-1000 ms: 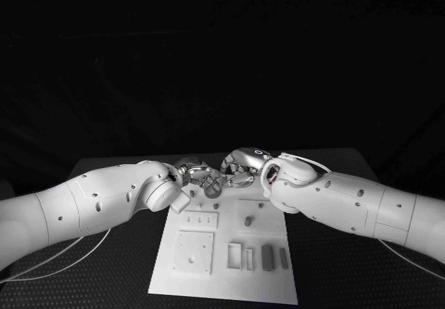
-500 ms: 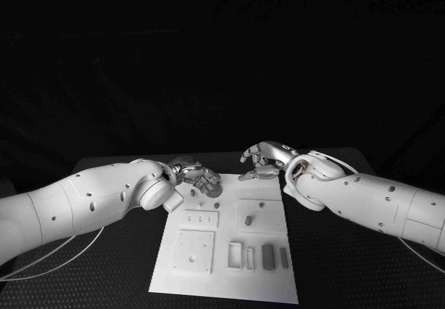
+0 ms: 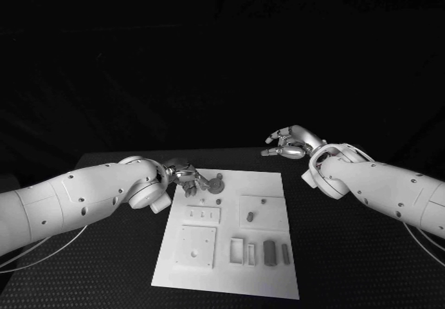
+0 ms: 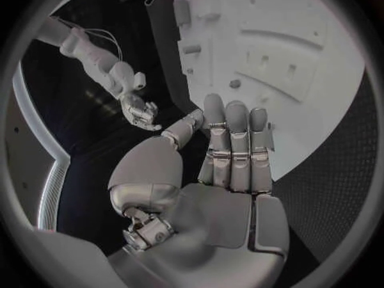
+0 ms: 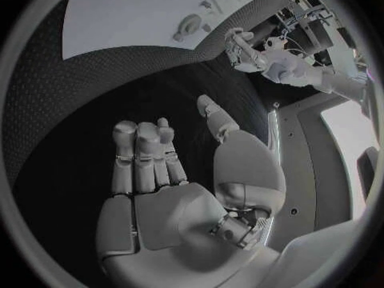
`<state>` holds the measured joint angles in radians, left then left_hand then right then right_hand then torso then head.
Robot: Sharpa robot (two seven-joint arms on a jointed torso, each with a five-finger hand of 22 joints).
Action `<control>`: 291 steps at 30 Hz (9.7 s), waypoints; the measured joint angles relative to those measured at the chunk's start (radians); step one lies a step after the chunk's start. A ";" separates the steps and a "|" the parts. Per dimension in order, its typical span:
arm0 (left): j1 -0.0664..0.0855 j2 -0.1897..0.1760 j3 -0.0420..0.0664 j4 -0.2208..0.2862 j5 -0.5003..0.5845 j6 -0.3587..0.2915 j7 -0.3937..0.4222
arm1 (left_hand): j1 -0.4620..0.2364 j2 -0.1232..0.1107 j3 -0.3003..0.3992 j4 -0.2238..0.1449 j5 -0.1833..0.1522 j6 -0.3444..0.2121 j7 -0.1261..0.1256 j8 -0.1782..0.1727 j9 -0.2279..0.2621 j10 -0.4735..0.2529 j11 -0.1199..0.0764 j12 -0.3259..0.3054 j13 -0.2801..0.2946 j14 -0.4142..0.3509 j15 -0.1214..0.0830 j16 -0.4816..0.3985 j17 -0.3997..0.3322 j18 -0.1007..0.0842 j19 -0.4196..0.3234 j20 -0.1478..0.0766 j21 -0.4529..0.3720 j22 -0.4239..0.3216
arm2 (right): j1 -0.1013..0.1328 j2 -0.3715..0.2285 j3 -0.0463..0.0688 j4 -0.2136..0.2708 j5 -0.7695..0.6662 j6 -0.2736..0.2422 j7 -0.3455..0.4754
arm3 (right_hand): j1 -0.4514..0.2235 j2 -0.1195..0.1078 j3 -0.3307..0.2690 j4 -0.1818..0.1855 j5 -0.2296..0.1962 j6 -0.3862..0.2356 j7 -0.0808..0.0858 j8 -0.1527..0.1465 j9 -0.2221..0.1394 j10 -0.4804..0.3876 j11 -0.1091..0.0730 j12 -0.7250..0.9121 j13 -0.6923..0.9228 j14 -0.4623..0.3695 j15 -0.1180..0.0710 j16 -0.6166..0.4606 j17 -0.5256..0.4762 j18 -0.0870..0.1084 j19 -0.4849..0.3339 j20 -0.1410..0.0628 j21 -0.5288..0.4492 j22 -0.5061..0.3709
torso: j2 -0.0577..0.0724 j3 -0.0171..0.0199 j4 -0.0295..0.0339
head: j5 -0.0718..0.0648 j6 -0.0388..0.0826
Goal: Assemble the parts on the task board
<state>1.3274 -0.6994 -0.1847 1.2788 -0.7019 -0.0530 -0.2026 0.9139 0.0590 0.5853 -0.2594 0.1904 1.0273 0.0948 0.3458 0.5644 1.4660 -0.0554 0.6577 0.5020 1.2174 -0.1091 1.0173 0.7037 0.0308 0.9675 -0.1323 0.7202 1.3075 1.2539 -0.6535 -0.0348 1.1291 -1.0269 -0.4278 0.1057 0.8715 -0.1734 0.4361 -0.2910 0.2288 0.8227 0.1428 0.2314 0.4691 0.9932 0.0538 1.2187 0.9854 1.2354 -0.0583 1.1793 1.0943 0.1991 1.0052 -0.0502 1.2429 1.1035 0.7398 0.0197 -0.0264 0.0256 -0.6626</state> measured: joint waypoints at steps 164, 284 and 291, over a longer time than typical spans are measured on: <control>-0.029 0.082 -0.043 0.023 -0.436 0.150 -0.244 | -0.253 0.012 0.166 -0.012 0.287 0.030 -0.032 0.064 0.204 -0.043 -0.069 0.395 0.235 0.064 -0.060 0.330 -0.038 0.028 0.070 -0.041 0.340 0.000 | 0.008 0.054 0.005 -0.083 0.316 0.102 0.067 | 0.061 0.058 -0.008 0.003 0.050 -0.037 0.055 0.028 -0.045 -0.151 0.109 -0.678 -0.822 -0.409 0.198 -0.665 -0.586 -0.022 -0.493 0.232 -0.562 -0.242 | 0.000 -0.0015 0.0016 | -0.001 -0.084; -0.005 0.187 0.047 -0.333 -0.386 0.095 -0.151 | -0.188 -0.319 0.016 0.314 -0.137 -0.086 0.019 -0.012 0.125 -0.297 0.061 -0.020 -0.032 -0.199 0.095 -0.069 -0.255 -0.008 -0.203 0.050 0.031 -0.093 | 0.002 0.050 0.005 -0.106 0.316 0.109 0.067 | 0.069 0.058 -0.008 0.003 0.050 -0.037 0.055 0.028 -0.052 -0.151 0.109 -0.678 -0.844 -0.417 0.206 -0.665 -0.601 -0.022 -0.500 0.239 -0.569 -0.237 | 0.009 -0.0032 -0.0088 | 0.009 -0.032; -0.009 0.199 0.046 -0.352 -0.399 0.139 -0.151 | -0.168 -0.264 -0.016 0.295 -0.137 -0.075 0.009 -0.004 0.126 -0.291 0.054 -0.020 -0.025 -0.198 0.094 -0.069 -0.246 -0.008 -0.203 0.050 0.031 -0.083 | 0.002 0.049 0.005 -0.104 0.316 0.109 0.067 | 0.069 0.058 -0.008 0.003 0.050 -0.037 0.055 0.028 -0.053 -0.151 0.109 -0.678 -0.844 -0.417 0.206 -0.665 -0.601 -0.022 -0.500 0.239 -0.569 -0.237 | 0.010 -0.0032 -0.0097 | 0.007 -0.037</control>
<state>1.3188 -0.5000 -0.1390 0.9269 -1.1012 0.0855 -0.3539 0.7460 -0.2054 0.5688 0.0357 0.0531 0.9522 0.1034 0.3419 0.6905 1.1750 -0.0009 0.6378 0.4771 1.0194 -0.0150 0.9484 0.4580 0.0229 0.7650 -0.0820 0.7510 1.2248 1.2560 -0.6040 -0.0295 1.0252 -0.7110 -0.3188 0.1726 0.9402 -0.1157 0.4280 -0.2883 0.2788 0.7853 0.1981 0.2594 0.4163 0.8418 0.1625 0.5410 0.1410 0.8180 0.1481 0.5143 0.4932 0.1773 0.5052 0.1890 0.6735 0.8666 0.7495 0.0165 -0.0360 0.0331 -0.6993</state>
